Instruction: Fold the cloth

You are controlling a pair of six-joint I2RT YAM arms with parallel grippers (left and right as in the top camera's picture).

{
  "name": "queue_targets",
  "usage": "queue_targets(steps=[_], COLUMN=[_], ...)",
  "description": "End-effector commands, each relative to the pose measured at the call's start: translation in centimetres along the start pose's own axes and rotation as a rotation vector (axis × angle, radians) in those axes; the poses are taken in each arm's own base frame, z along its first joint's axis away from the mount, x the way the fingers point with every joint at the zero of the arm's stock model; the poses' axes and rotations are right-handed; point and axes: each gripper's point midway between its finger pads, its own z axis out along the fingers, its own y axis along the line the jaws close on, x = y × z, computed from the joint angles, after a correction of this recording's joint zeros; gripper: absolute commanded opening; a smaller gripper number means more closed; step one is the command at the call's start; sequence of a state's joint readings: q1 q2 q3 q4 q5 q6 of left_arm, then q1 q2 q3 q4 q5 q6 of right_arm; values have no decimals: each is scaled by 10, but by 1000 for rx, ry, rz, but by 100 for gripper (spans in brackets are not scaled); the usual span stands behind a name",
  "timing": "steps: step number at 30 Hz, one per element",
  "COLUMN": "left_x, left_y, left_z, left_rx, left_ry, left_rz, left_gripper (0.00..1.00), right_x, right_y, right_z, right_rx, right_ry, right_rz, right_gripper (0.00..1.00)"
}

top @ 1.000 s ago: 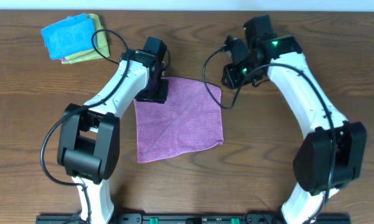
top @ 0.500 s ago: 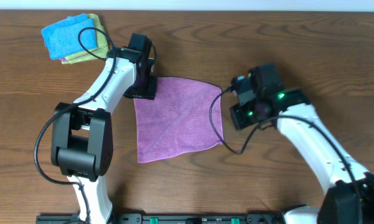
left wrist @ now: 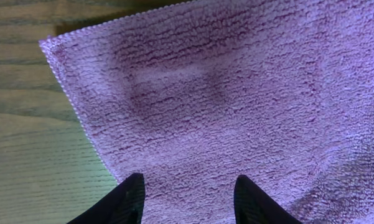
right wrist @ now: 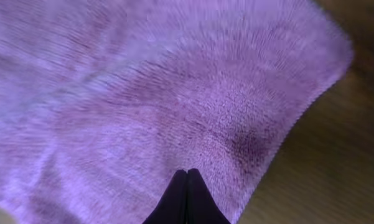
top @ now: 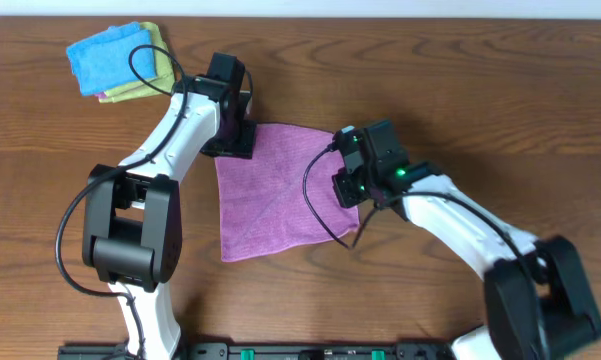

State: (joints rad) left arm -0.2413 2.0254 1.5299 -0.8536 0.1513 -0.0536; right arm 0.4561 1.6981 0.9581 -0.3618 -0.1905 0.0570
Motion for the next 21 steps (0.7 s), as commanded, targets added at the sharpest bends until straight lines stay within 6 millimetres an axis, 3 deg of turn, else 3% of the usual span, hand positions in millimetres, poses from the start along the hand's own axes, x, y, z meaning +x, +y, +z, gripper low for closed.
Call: queue_targets(steps=[1, 10, 21], left_x=[5, 7, 6], left_y=[-1, -7, -10], left_z=[8, 8, 8], left_rx=[8, 27, 28], left_ry=[28, 35, 29], left_rz=[8, 14, 23], left_gripper=[48, 49, 49], right_x=[-4, -47, -50], right_y=[-7, -32, -44], right_z=[15, 19, 39], right_rx=[39, 135, 150], right_ry=[2, -115, -116], right_rz=[19, 25, 38], right_gripper=[2, 1, 1])
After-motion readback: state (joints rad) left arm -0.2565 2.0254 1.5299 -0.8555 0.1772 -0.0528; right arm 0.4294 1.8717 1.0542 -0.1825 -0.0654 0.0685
